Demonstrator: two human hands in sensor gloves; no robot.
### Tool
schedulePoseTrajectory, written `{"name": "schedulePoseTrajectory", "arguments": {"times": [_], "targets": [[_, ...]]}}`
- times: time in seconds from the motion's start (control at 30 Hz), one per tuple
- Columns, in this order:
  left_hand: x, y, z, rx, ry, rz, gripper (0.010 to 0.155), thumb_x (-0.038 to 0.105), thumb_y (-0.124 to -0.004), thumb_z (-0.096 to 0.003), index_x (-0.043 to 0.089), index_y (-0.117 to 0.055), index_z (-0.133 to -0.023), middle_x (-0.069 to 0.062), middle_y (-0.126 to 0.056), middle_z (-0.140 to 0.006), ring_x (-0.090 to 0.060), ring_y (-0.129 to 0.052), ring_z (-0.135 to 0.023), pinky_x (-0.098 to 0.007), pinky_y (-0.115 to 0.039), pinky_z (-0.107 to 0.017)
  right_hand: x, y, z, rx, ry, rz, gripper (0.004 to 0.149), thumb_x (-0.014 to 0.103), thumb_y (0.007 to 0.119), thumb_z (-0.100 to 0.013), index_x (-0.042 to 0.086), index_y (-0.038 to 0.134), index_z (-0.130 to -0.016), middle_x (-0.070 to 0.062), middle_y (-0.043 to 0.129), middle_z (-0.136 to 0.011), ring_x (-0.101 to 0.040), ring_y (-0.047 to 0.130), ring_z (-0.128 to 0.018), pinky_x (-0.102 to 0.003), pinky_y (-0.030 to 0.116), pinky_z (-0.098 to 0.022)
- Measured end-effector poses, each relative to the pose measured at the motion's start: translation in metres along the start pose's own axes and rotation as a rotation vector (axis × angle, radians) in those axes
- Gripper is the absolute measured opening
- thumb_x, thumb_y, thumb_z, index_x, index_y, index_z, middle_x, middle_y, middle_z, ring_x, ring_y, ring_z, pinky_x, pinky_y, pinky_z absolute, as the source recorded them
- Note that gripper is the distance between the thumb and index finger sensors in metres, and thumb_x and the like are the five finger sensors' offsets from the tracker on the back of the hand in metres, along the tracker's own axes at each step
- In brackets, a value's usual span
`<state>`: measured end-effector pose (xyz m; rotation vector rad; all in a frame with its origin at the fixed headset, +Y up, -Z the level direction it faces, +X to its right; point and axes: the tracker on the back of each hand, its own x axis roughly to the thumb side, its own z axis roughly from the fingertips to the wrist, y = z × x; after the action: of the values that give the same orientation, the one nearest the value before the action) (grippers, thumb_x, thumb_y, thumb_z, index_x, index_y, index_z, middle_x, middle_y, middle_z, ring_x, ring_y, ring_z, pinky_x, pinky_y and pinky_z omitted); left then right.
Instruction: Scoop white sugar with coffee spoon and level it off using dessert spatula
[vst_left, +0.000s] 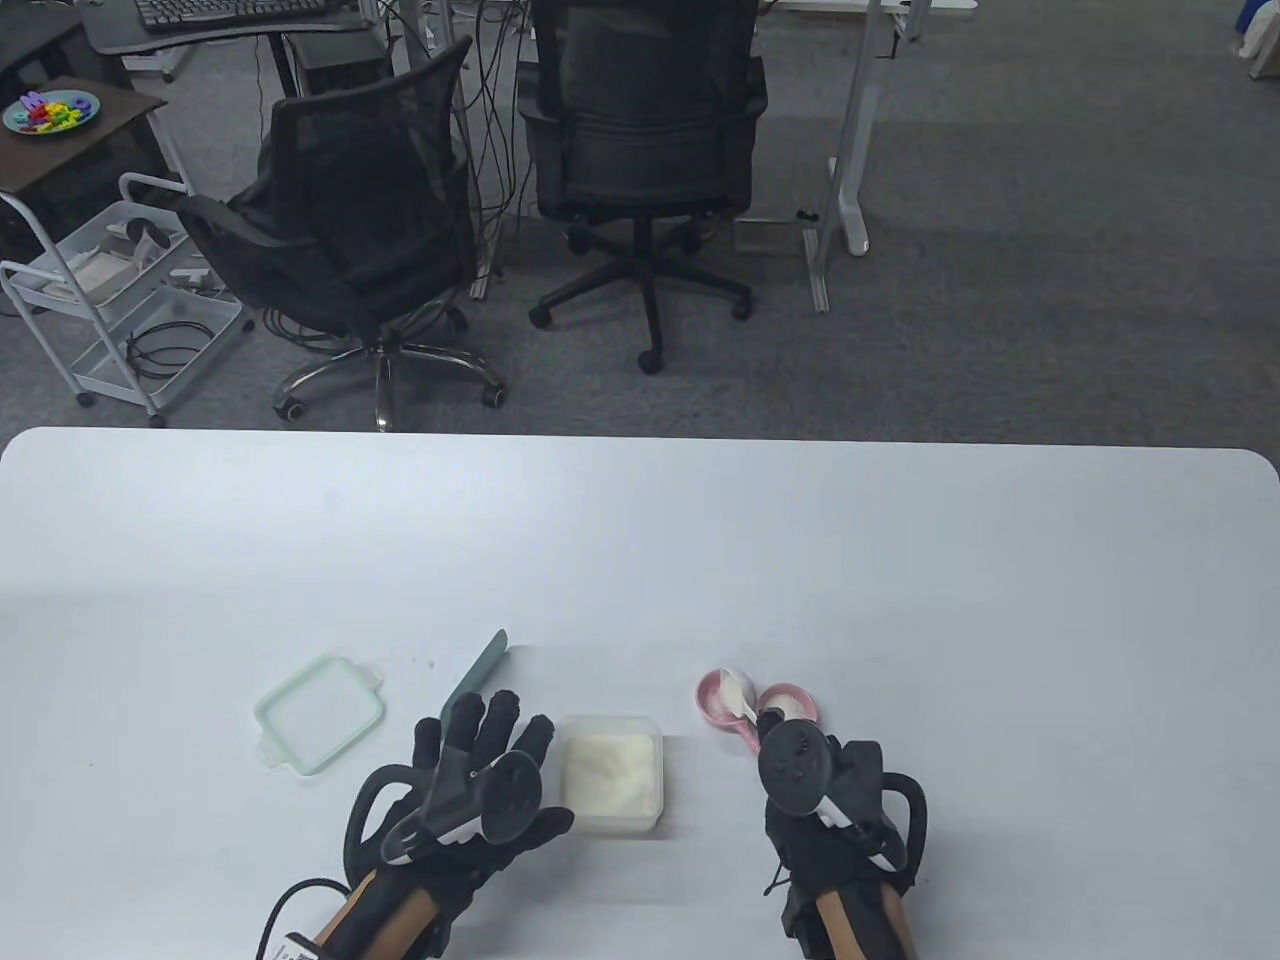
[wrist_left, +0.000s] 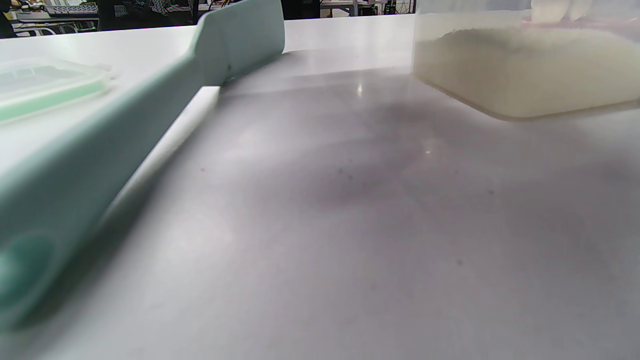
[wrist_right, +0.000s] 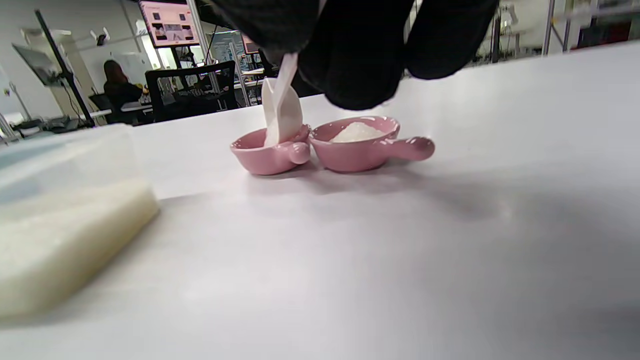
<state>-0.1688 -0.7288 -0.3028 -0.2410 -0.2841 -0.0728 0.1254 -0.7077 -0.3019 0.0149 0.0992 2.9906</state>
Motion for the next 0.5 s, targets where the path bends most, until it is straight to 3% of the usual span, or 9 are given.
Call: {"name": "schedulePoseTrajectory", "arguments": {"times": [0.5], "targets": [[0.001,-0.001,0.0,-0.002,-0.002,-0.003,0.091,0.079,-0.053,-0.0482,0.037,-0.022,-0.123,-0.007,-0.011,-0.131,-0.048,-0.019,-0.123,-0.07,-0.028,-0.082,0.034,0.003,0.01,-0.107,-0.038,0.412,0.054,0.017,0.07,-0.063,0.021,0.052,-0.113,-0.013,0.07,-0.104,-0.028,0.083,-0.081,-0.059,0.057,-0.08]]}}
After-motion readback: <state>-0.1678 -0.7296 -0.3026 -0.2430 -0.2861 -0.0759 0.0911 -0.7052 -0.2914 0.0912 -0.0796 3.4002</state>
